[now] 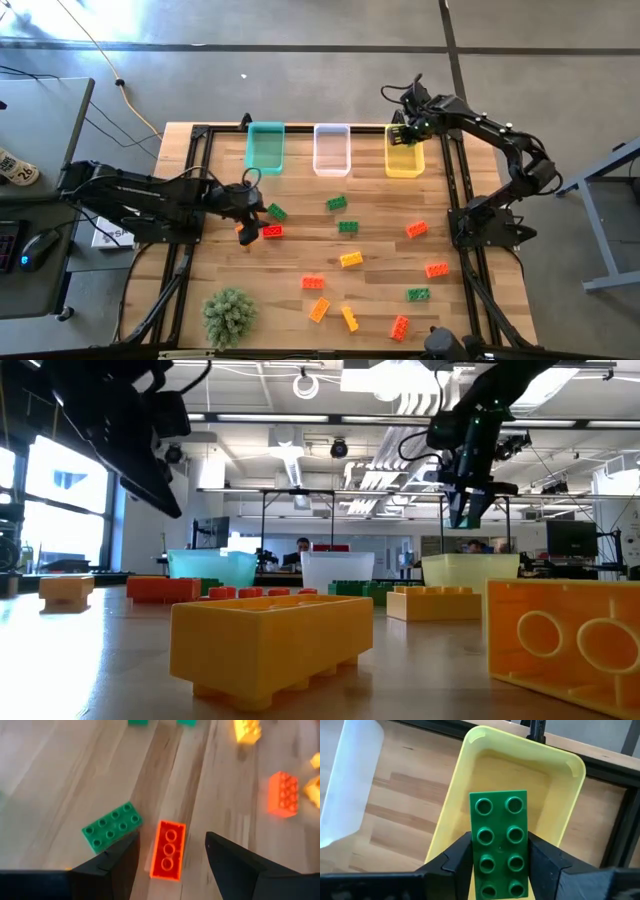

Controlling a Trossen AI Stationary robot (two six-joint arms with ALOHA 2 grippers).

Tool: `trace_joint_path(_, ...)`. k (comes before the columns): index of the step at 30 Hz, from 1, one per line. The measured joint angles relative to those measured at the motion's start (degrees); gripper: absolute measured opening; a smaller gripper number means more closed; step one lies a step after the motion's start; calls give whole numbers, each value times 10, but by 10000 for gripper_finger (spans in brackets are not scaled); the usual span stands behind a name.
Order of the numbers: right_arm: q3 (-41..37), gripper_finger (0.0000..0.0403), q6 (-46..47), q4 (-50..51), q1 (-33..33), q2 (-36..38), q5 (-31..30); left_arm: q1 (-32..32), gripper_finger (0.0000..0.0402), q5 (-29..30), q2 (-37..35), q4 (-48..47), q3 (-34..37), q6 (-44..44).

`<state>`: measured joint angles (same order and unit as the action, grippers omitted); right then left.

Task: Sort & place blocks by color
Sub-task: Put the green game piece into the yellow bin

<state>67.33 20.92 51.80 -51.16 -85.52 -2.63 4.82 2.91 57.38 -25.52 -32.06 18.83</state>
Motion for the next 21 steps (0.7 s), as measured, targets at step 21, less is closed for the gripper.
trace_joint_path(21,-110,142,-19,-73,-2,0,2,-65,213,7,155,-113,-107,26)
